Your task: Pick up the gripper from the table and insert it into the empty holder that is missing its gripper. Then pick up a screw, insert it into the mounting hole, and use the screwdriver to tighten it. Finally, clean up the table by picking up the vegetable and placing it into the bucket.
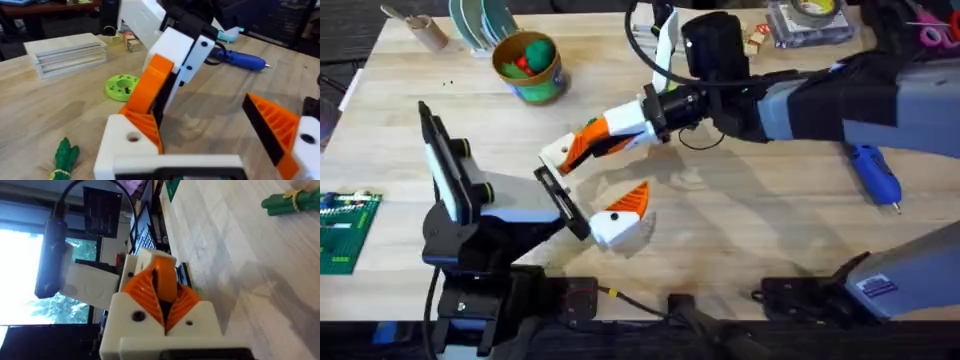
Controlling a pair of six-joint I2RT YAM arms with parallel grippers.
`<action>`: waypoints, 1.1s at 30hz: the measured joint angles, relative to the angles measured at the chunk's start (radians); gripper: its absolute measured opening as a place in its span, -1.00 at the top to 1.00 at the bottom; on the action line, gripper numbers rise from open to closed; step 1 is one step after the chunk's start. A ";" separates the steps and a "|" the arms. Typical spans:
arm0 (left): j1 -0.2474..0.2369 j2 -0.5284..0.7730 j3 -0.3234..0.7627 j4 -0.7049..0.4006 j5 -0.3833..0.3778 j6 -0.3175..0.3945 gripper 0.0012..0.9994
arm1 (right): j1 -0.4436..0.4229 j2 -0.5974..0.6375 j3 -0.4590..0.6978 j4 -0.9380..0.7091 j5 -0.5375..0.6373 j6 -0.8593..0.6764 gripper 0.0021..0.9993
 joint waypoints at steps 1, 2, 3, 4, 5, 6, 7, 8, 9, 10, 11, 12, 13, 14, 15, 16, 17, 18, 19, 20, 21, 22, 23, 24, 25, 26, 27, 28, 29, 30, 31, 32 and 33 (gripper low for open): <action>0.002 0.000 0.000 0.001 -0.006 0.000 -0.99 | 0.005 0.000 0.000 0.014 0.012 0.000 0.99; 0.003 0.000 0.000 0.002 -0.013 0.000 -0.99 | 0.009 0.000 0.000 0.027 0.023 0.000 0.99; 0.004 0.000 0.000 0.002 -0.022 0.001 -0.99 | 0.014 0.000 0.000 0.040 0.034 0.000 0.99; 0.006 0.000 0.000 0.003 -0.030 0.001 -0.99 | 0.020 0.000 0.000 0.051 0.048 0.000 0.99; 0.008 0.000 0.000 0.003 -0.039 0.001 -0.99 | 0.027 0.000 0.000 0.057 0.061 0.000 0.99; 0.010 0.000 0.000 0.003 -0.048 0.000 -0.99 | 0.035 0.000 0.000 0.061 0.077 0.000 0.99; 0.012 0.000 0.000 0.004 -0.055 0.000 -0.99 | 0.040 0.000 0.000 0.065 0.090 0.000 0.99; 0.014 0.000 0.000 0.004 -0.060 0.000 -0.99 | 0.046 0.000 0.000 0.070 0.107 0.000 0.99; 0.015 0.000 0.000 0.004 -0.066 -0.002 -0.99 | 0.051 0.000 0.000 0.073 0.119 0.000 0.99; 0.015 0.000 0.000 0.004 -0.072 -0.004 -0.99 | 0.055 0.000 0.000 0.077 0.129 -0.001 0.99; 0.016 0.000 0.000 0.005 -0.078 -0.005 -0.99 | 0.059 0.000 0.000 0.083 0.139 -0.004 0.99; 0.016 0.000 0.000 0.006 -0.084 -0.004 -0.99 | 0.062 0.000 0.000 0.091 0.149 -0.006 0.99; 0.016 0.000 0.000 0.006 -0.090 -0.004 -0.99 | 0.066 0.000 0.000 0.096 0.159 -0.010 0.99; 0.018 0.000 0.000 0.006 -0.097 -0.004 -0.99 | 0.070 0.000 0.000 0.100 0.168 -0.013 0.99; 0.019 0.000 0.000 0.006 -0.100 -0.005 -0.99 | 0.072 0.000 0.000 0.101 0.174 -0.016 0.99; 0.019 0.000 0.000 0.006 -0.103 -0.005 -0.99 | 0.074 0.000 0.000 0.103 0.179 -0.017 0.99; 0.019 0.000 0.000 0.006 -0.105 -0.005 -0.99 | 0.075 0.000 0.000 0.104 0.183 -0.019 0.99; 0.019 0.000 0.000 0.006 -0.106 -0.005 -0.99 | 0.076 0.000 0.000 0.105 0.185 -0.020 0.99; 0.019 0.000 0.000 0.006 -0.106 -0.006 -0.99 | 0.076 0.000 0.000 0.105 0.186 -0.021 0.99; 0.019 0.000 0.000 0.006 -0.107 -0.006 -0.99 | 0.076 0.000 0.000 0.105 0.187 -0.023 0.99; 0.019 0.000 0.000 0.006 -0.107 -0.007 -0.99 | 0.076 0.000 0.000 0.103 0.186 -0.023 0.98; 0.019 0.000 0.000 0.006 -0.108 -0.007 -0.99 | 0.076 0.000 0.000 0.102 0.185 -0.025 0.91; 0.019 0.000 0.000 0.006 -0.108 -0.007 -0.99 | 0.076 0.000 0.000 0.100 0.184 -0.026 0.82; 0.019 0.000 0.000 0.006 -0.108 -0.007 -0.99 | 0.075 0.000 0.000 0.099 0.183 -0.027 0.73; 0.019 0.000 0.000 0.006 -0.107 -0.007 -0.99 | 0.072 0.000 0.000 0.098 0.177 -0.027 0.66; 0.019 0.000 0.000 0.006 -0.104 -0.006 -0.99 | 0.068 0.000 0.000 0.096 0.170 -0.028 0.59; 0.019 0.000 0.000 0.006 -0.098 -0.005 -0.99 | 0.064 0.000 0.000 0.092 0.159 -0.029 0.52; 0.019 0.000 0.001 0.006 -0.090 -0.003 -0.99 | 0.058 0.000 0.000 0.090 0.145 -0.030 0.47; 0.019 0.000 0.001 0.006 -0.079 -0.001 -0.99 | 0.053 0.000 0.000 0.089 0.134 -0.032 0.40; 0.016 0.000 0.001 0.006 -0.070 0.002 -0.99 | 0.045 0.000 0.000 0.086 0.118 -0.034 0.34; 0.013 0.000 0.001 0.005 -0.060 0.005 -0.99 | 0.038 0.001 0.000 0.083 0.102 -0.035 0.28; 0.009 0.000 0.001 0.004 -0.045 0.006 -0.99 | 0.032 0.004 0.000 0.083 0.084 -0.036 0.22; 0.003 0.000 0.001 0.003 -0.017 0.008 -0.99 | 0.029 0.008 0.000 0.088 0.070 -0.037 0.18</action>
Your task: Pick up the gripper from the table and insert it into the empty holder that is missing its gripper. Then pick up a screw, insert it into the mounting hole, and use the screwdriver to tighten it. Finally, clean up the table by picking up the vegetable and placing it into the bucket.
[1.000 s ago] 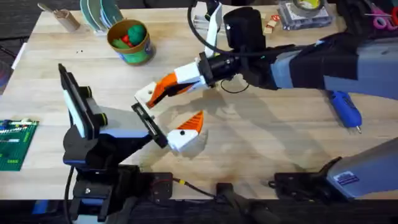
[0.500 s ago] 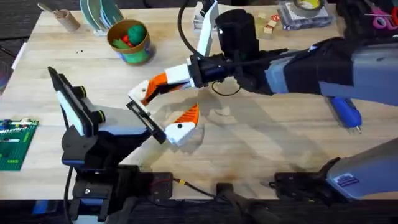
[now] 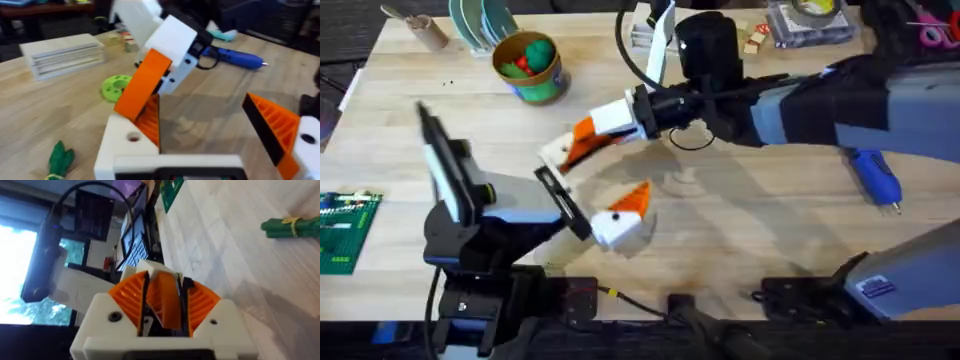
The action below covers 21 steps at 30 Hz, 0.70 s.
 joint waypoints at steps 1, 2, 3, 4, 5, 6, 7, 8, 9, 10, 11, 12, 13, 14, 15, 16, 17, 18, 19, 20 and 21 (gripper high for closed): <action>-0.010 0.000 0.000 -0.002 0.019 0.000 -0.99 | 0.000 0.004 0.000 0.000 -0.020 -0.001 0.14; -0.015 0.000 0.000 -0.003 0.032 0.001 -0.99 | -0.002 0.006 0.000 -0.001 -0.040 0.000 0.08; -0.017 0.000 0.000 -0.004 0.052 0.002 -0.99 | -0.004 0.009 0.000 -0.001 -0.056 -0.001 -0.01; -0.021 0.000 0.000 -0.006 0.069 0.004 -0.99 | -0.008 0.012 0.000 -0.001 -0.073 0.000 -0.12; -0.023 0.000 0.000 -0.008 0.079 0.005 -0.99 | -0.009 0.014 0.000 -0.002 -0.085 -0.001 -0.22; -0.025 0.000 0.000 -0.009 0.091 0.006 -0.99 | -0.012 0.015 0.000 -0.004 -0.094 0.000 -0.35; -0.024 0.000 0.000 -0.010 0.099 0.008 -0.99 | -0.015 0.015 0.000 -0.004 -0.102 -0.001 -0.50; -0.024 0.000 0.000 -0.011 0.104 0.008 -0.99 | -0.019 0.015 0.000 -0.003 -0.107 -0.001 -0.66; -0.024 0.000 0.000 -0.011 0.109 0.008 -0.99 | -0.024 0.015 0.000 -0.002 -0.110 -0.001 -0.78; -0.024 0.000 0.000 -0.011 0.114 0.008 -0.99 | -0.030 0.015 0.000 -0.003 -0.110 -0.001 -0.88; -0.024 0.000 0.000 -0.012 0.118 0.009 -0.99 | -0.036 0.015 0.000 -0.001 -0.108 -0.002 -0.95; -0.024 0.000 0.000 -0.012 0.121 0.009 -0.99 | -0.043 0.015 0.000 0.004 -0.103 -0.003 -0.97; -0.024 0.000 0.000 -0.012 0.123 0.009 -0.99 | -0.050 0.015 0.000 0.013 -0.093 -0.006 -0.98; -0.024 0.000 0.000 -0.012 0.124 0.010 -0.99 | -0.059 0.015 0.000 0.023 -0.079 -0.012 -0.98; -0.024 0.000 0.000 -0.013 0.124 0.011 -0.99 | -0.069 0.015 0.000 0.035 -0.063 -0.018 -0.98; -0.024 0.000 0.000 -0.013 0.125 0.012 -0.99 | -0.081 0.015 0.000 0.043 -0.045 -0.022 -0.99; -0.024 0.000 0.000 -0.012 0.125 0.012 -0.99 | -0.093 0.015 0.000 0.047 -0.028 -0.026 -0.99; -0.024 0.000 0.000 -0.013 0.125 0.012 -0.99 | -0.108 0.015 0.001 0.048 -0.010 -0.029 -0.99; -0.024 0.000 0.000 -0.013 0.125 0.012 -0.99 | -0.123 0.015 0.004 0.047 0.005 -0.035 -0.99; -0.024 0.000 0.000 -0.012 0.125 0.012 -0.99 | -0.136 0.015 0.008 0.047 0.018 -0.042 -0.99; -0.024 0.000 0.000 -0.012 0.125 0.012 -0.99 | -0.151 0.015 0.016 0.047 0.031 -0.049 -0.99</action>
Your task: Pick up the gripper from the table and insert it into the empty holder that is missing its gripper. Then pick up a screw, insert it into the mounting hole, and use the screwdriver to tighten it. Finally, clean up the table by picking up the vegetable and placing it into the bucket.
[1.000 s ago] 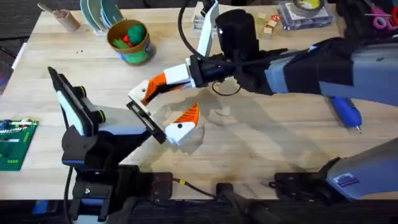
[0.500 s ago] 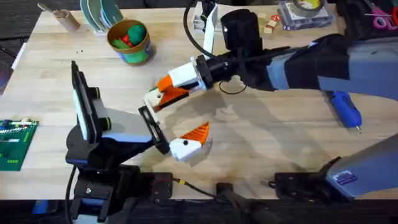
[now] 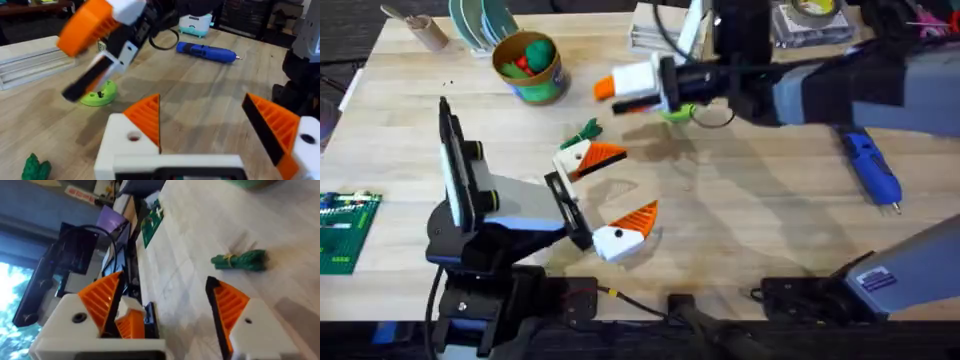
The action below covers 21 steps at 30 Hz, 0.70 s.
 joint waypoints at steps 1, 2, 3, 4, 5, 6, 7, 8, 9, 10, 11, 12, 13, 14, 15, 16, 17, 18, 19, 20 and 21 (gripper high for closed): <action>0.000 0.000 0.000 0.000 0.000 0.000 -0.99 | -0.015 0.000 0.012 0.000 0.012 -0.008 -0.99; 0.000 0.000 0.000 0.000 0.000 0.000 -0.99 | -0.028 0.000 0.024 0.000 0.022 -0.018 -0.99; 0.000 0.000 0.000 0.000 0.000 0.000 -0.99 | -0.040 0.000 0.038 0.001 0.030 -0.027 -0.99; 0.000 0.000 0.000 0.000 0.000 0.000 -0.99 | -0.050 0.000 0.053 0.000 0.036 -0.037 -0.99; 0.000 0.000 0.000 0.000 0.000 0.000 -0.99 | -0.058 0.000 0.067 -0.005 0.041 -0.046 -0.99; 0.000 0.000 0.000 0.000 0.000 0.000 -0.99 | -0.066 0.000 0.084 -0.026 0.050 -0.056 -0.99; 0.000 0.000 0.000 0.000 0.000 0.000 -0.99 | -0.074 0.000 0.103 -0.060 0.059 -0.072 -0.99; 0.000 0.000 0.000 0.000 0.000 0.000 -0.99 | -0.081 0.000 0.124 -0.121 0.073 -0.098 -0.99; 0.000 0.000 0.000 0.000 0.000 0.000 -0.99 | -0.088 -0.001 0.144 -0.193 0.091 -0.133 -0.99; 0.000 0.000 0.000 0.000 0.000 0.000 -0.99 | -0.093 -0.003 0.165 -0.284 0.119 -0.175 -0.99; 0.000 0.000 0.000 0.000 0.000 0.000 -0.99 | -0.096 -0.005 0.185 -0.389 0.154 -0.225 -0.99; 0.000 0.000 0.000 0.000 0.000 0.000 -0.99 | -0.100 -0.009 0.209 -0.509 0.202 -0.282 -0.99; 0.000 0.000 0.000 0.000 0.000 0.000 -0.99 | -0.101 -0.012 0.233 -0.621 0.254 -0.338 -0.99; 0.000 0.000 0.000 0.000 0.000 0.000 -0.99 | -0.100 -0.016 0.262 -0.734 0.316 -0.400 -0.99; 0.000 0.000 0.000 0.000 0.000 0.000 -0.99 | -0.098 -0.019 0.290 -0.826 0.377 -0.456 -0.99; 0.000 0.000 0.000 0.000 0.000 0.000 -0.99 | -0.093 -0.023 0.323 -0.906 0.445 -0.511 -0.99; 0.000 0.000 0.000 0.000 0.000 0.000 -0.99 | -0.085 -0.028 0.360 -0.977 0.520 -0.562 -0.99; 0.000 0.000 0.000 0.000 0.000 0.000 -0.99 | -0.076 -0.032 0.390 -1.024 0.586 -0.602 -0.99; 0.000 0.000 0.000 0.000 0.000 0.000 -0.99 | -0.065 -0.039 0.419 -1.059 0.656 -0.641 -0.99; 0.000 0.000 0.000 0.000 0.000 0.000 -0.99 | -0.053 -0.048 0.440 -1.078 0.719 -0.672 -0.99; 0.000 0.000 0.000 0.000 0.000 0.000 -0.99 | -0.044 -0.056 0.454 -1.088 0.767 -0.695 -0.99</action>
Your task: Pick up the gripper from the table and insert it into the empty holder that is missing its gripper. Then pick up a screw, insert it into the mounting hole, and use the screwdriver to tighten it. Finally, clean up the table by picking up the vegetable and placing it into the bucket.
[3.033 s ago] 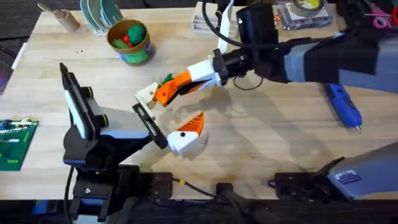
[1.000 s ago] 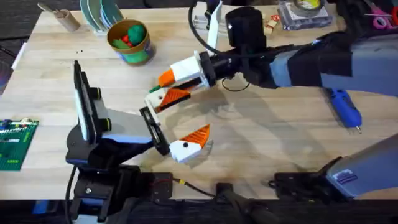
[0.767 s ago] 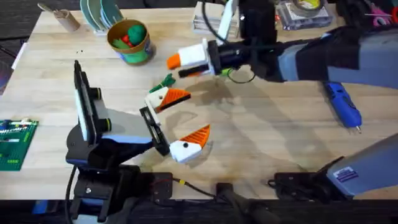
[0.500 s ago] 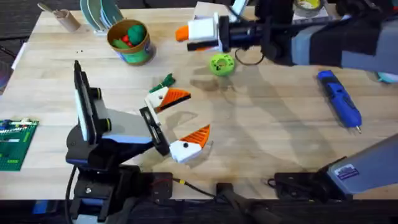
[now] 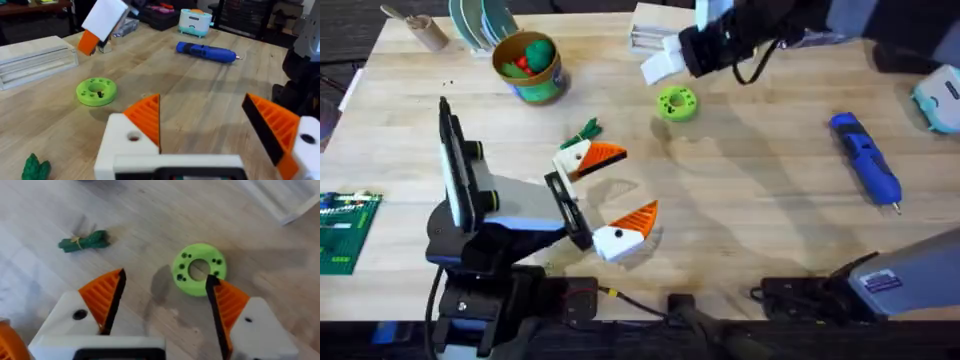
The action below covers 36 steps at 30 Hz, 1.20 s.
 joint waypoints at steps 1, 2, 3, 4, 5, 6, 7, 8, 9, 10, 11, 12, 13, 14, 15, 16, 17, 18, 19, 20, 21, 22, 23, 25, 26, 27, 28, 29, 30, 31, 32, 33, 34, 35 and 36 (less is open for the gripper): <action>0.000 0.000 0.000 0.000 0.000 0.000 -0.99 | 0.010 -0.008 0.010 -0.007 0.045 -0.021 -0.99; 0.000 0.000 0.000 0.000 0.000 0.000 -0.99 | 0.018 -0.013 0.014 -0.011 0.077 -0.038 -0.99; 0.000 0.000 0.000 0.000 0.000 0.000 -0.99 | 0.025 -0.015 0.015 -0.012 0.100 -0.049 -0.99; 0.000 0.000 0.000 0.000 0.000 0.000 -0.99 | 0.030 -0.015 0.015 -0.014 0.119 -0.060 -0.99; 0.000 0.000 0.000 0.000 0.000 0.000 -0.99 | 0.033 -0.013 0.015 -0.017 0.135 -0.065 -0.99; 0.000 0.000 0.000 0.000 0.000 0.000 -0.99 | 0.034 -0.009 0.015 -0.018 0.148 -0.069 -0.99; 0.000 0.000 0.000 0.000 0.000 0.000 -0.99 | 0.034 -0.003 0.015 -0.017 0.160 -0.075 -0.99; 0.000 0.000 0.000 0.000 0.000 0.000 -0.99 | 0.034 0.003 0.015 -0.018 0.169 -0.080 -0.99; 0.000 0.000 0.000 0.000 0.000 0.000 -0.99 | 0.034 0.011 0.015 -0.019 0.178 -0.084 -0.99; 0.000 0.000 0.000 0.000 0.000 0.000 -0.99 | 0.035 0.020 0.015 -0.022 0.185 -0.087 -0.99; 0.000 0.000 0.000 0.000 0.000 0.000 -0.99 | 0.035 0.029 0.015 -0.026 0.191 -0.087 -0.99; 0.000 0.000 0.000 0.000 0.000 0.000 -0.99 | 0.036 0.040 0.015 -0.029 0.197 -0.088 -0.99; 0.000 0.000 0.000 0.000 0.000 0.000 -0.99 | 0.039 0.050 0.015 -0.030 0.202 -0.090 -0.99; 0.000 0.000 0.000 0.000 0.000 0.000 -0.99 | 0.044 0.059 0.015 -0.029 0.205 -0.091 -0.99; 0.000 0.000 0.000 0.000 0.000 0.000 -0.99 | 0.068 0.074 0.015 -0.021 0.222 -0.091 -0.99; 0.000 0.000 0.000 0.000 0.000 0.000 -0.99 | 0.078 0.076 0.015 -0.017 0.234 -0.091 -0.99; 0.000 0.000 0.000 0.000 0.000 0.000 -0.99 | 0.087 0.078 0.015 -0.014 0.247 -0.092 -0.99; 0.000 0.000 0.000 0.000 0.000 0.000 -0.99 | 0.097 0.082 0.015 -0.014 0.262 -0.093 -0.99; 0.000 0.000 0.000 0.000 0.000 0.000 -0.99 | 0.104 0.088 0.015 -0.015 0.272 -0.094 -0.99; 0.000 0.000 0.000 0.000 0.000 0.000 -0.99 | 0.111 0.098 0.015 -0.017 0.283 -0.094 -0.99; 0.000 0.000 0.000 0.000 0.000 0.000 -0.99 | 0.115 0.108 0.015 -0.018 0.289 -0.094 -0.99; 0.000 0.000 0.000 0.000 0.000 0.000 -0.99 | 0.120 0.123 0.015 -0.018 0.295 -0.094 -0.99; 0.000 0.000 0.000 0.000 0.000 0.000 -0.99 | 0.123 0.138 0.015 -0.018 0.301 -0.094 -0.99; 0.000 0.000 0.000 0.000 0.000 0.000 -0.99 | 0.136 0.187 0.015 0.001 0.315 -0.094 -0.99; 0.000 0.000 0.000 0.000 0.000 0.000 -0.99 | 0.140 0.196 0.015 0.004 0.317 -0.094 -0.95; 0.000 0.000 0.000 0.000 0.000 0.000 -0.99 | 0.143 0.201 0.015 0.007 0.317 -0.094 -0.91; 0.000 0.000 0.000 0.000 0.000 0.000 -0.99 | 0.147 0.206 0.015 0.008 0.317 -0.094 -0.85; 0.000 0.000 0.000 0.000 0.000 0.000 -0.99 | 0.152 0.210 0.015 0.009 0.318 -0.094 -0.76; 0.000 0.000 0.000 0.000 0.000 0.000 -0.99 | 0.154 0.212 0.015 0.009 0.318 -0.094 -0.71; 0.000 0.000 0.000 0.000 0.000 0.000 -0.99 | 0.156 0.213 0.015 0.009 0.320 -0.094 -0.65; 0.000 0.000 0.000 0.000 0.000 0.000 -0.99 | 0.159 0.213 0.015 0.009 0.321 -0.094 -0.59; 0.000 0.000 0.000 0.000 0.000 0.000 -0.99 | 0.161 0.213 0.015 0.013 0.321 -0.094 -0.52; 0.000 0.000 0.000 0.000 0.000 0.000 -0.99 | 0.161 0.213 0.015 0.015 0.321 -0.094 -0.46; 0.000 0.000 0.000 0.000 0.000 0.000 -0.99 | 0.161 0.213 0.015 0.015 0.322 -0.094 -0.40; 0.000 0.000 0.000 0.000 0.000 0.001 -0.99 | 0.161 0.213 0.015 0.015 0.323 -0.095 -0.32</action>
